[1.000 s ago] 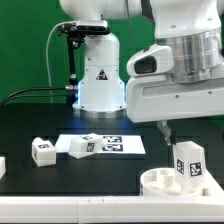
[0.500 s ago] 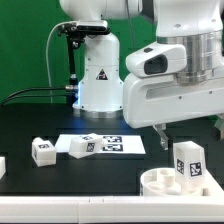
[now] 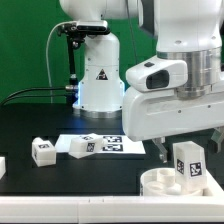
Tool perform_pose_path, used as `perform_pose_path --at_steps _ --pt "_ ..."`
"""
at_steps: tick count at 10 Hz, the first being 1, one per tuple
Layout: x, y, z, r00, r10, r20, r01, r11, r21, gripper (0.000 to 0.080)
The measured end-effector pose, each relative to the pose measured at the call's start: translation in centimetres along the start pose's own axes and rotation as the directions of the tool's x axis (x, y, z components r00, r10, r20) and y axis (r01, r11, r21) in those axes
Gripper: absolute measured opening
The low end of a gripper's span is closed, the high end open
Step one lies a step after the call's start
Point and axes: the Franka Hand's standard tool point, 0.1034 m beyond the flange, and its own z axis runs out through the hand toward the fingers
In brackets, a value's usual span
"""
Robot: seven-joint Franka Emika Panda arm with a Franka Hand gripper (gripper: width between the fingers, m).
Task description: Assemble stool
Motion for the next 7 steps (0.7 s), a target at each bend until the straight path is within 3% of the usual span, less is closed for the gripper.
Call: perform_pose_path --at_steps 1,2,3,4,7 --pt "-0.02 0.04 0.03 1.000 0.001 0.001 -0.001 1.000 0.000 0.0645" --pt "-0.02 -0.01 0.05 0.999 0.033 0.001 -0.033 0.999 0.002 0.0461" --pt "-0.01 -0.03 0.05 0.994 0.110 0.001 -0.110 0.994 0.001 0.0461" --pt "-0.02 -0.05 0.05 0.985 0.173 0.001 -0.173 0.985 0.002 0.0334" --pt "0.10 -0.25 -0.10 0.924 0.383 0.008 -0.383 0.924 0.002 0.0334"
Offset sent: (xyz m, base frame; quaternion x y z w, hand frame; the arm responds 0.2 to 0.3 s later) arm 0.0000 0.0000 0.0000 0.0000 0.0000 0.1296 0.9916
